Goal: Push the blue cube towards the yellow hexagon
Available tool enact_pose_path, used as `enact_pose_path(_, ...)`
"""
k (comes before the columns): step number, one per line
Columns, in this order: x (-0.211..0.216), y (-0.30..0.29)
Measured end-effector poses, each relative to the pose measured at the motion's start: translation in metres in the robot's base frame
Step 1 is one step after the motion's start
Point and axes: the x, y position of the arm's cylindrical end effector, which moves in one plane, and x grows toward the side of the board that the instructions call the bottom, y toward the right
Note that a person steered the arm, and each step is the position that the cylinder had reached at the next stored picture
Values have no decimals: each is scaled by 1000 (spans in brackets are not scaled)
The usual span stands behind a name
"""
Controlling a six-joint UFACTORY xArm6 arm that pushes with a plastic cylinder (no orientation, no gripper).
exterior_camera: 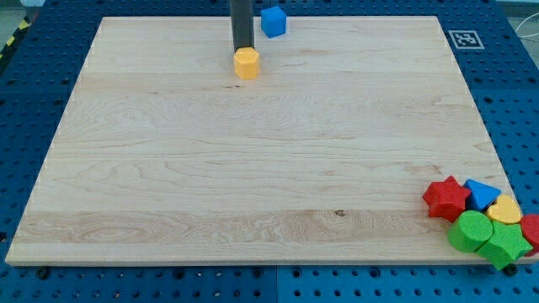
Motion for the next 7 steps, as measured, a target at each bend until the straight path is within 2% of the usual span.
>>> enact_pose_path(2, 55, 0)
enact_pose_path(3, 61, -6)
enact_pose_path(4, 34, -18)
enact_pose_path(7, -83, -18)
